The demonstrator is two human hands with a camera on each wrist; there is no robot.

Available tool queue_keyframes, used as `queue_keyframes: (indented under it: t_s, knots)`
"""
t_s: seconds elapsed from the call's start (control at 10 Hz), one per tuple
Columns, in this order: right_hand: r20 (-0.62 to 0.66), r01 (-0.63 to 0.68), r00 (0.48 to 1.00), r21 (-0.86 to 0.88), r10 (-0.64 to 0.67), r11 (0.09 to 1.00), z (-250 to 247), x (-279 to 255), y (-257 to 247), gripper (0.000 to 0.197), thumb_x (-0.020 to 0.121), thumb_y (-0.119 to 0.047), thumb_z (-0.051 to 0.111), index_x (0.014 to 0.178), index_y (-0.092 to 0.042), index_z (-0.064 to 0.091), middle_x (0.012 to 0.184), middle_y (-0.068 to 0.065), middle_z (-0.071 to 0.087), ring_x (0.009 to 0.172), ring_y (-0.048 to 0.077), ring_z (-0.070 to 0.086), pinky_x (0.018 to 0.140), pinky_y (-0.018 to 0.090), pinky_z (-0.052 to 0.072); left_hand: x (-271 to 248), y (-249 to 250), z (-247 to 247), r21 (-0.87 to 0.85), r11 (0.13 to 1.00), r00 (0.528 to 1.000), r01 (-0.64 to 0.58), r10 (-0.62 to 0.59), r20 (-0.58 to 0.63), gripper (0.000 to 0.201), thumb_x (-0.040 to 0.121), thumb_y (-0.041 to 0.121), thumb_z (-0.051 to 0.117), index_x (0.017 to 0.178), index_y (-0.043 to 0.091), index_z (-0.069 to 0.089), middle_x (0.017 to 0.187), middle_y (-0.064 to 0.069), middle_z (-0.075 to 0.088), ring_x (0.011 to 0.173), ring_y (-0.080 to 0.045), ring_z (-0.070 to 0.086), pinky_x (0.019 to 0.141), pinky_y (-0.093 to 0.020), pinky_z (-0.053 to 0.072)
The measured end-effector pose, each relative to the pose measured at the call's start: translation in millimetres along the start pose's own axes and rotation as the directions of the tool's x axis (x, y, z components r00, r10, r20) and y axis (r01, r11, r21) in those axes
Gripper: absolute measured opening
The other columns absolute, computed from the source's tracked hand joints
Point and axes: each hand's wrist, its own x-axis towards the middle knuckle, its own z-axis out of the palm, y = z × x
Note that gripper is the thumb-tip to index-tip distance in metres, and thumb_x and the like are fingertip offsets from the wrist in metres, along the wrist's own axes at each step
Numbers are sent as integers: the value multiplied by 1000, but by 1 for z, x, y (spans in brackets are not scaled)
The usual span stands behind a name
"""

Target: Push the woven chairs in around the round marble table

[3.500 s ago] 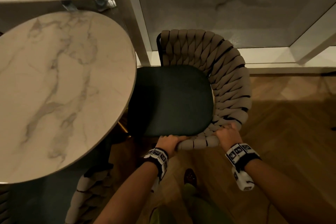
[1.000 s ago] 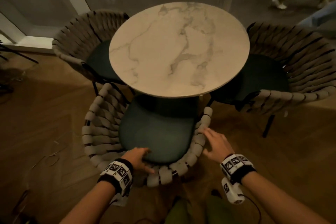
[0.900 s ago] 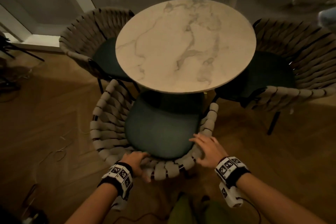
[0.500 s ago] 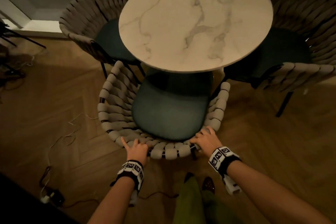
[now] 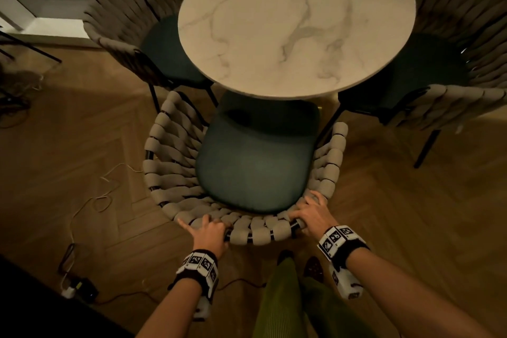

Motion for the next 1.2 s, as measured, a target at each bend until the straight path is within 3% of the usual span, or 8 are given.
queue_keyframes:
  t_s: [0.1,0.3,0.5,0.7,0.9,1.0,1.1,1.2]
  knots:
    - [1,-12,1000,11,12,1000,0,1,0,36,73,-23,73,103,-38,63,107,-4,68,116,26,48,103,42,-2,0,0,0,-8,1000,1000,7,-7,7,38,83,36,64,120,41,57,121,13,61,133,-19,33,90,-88,-4]
    - [23,-34,999,31,33,999,-5,1,1,30,78,-22,69,103,-35,64,110,-3,67,118,25,46,111,48,5,4,2,-1,-31,999,1000,23,-22,11,32,83,35,65,114,39,61,111,13,62,127,-13,38,87,-89,-7]
    - [73,-33,997,-12,33,999,-15,-1,-2,27,81,-22,65,105,-33,63,112,-4,65,118,23,44,113,49,6,6,-1,0,-32,999,1000,29,-28,6,33,84,35,65,116,41,60,114,14,61,128,-12,38,88,-87,-7]
    - [89,-12,996,-24,14,1000,-16,-3,-2,31,78,-22,68,105,-35,60,111,-5,64,116,21,46,114,48,9,4,5,-3,-51,996,997,77,-78,-9,30,89,25,58,114,40,60,115,8,60,128,-11,39,96,-85,-2]
    - [60,28,998,-8,-28,1000,-21,-18,-2,42,78,-16,64,115,-35,56,118,-4,61,118,20,49,115,48,11,-6,20,-14,-34,996,997,79,-79,0,34,94,14,47,116,36,61,120,3,61,130,-18,38,104,-79,0]
    - [63,56,996,41,-58,998,-35,-31,-5,46,79,-14,63,120,-33,55,123,-3,60,119,20,51,113,46,20,-17,30,-21,3,997,996,77,-77,44,36,96,11,41,121,31,57,129,0,55,132,-21,36,107,-76,2]
    - [50,19,998,209,-30,978,-55,-50,0,38,82,-14,63,116,-31,59,119,2,64,111,22,58,100,44,45,-29,34,-16,-10,999,998,53,-53,-29,40,95,11,41,131,27,48,140,-3,46,136,-25,32,113,-67,9]
    - [-75,-64,991,484,115,873,-85,-82,20,32,85,-20,65,113,-34,60,114,-1,67,103,13,62,93,40,53,-37,45,3,-38,986,985,163,-165,-60,52,93,28,49,143,29,34,150,2,37,140,-24,28,114,-55,18]
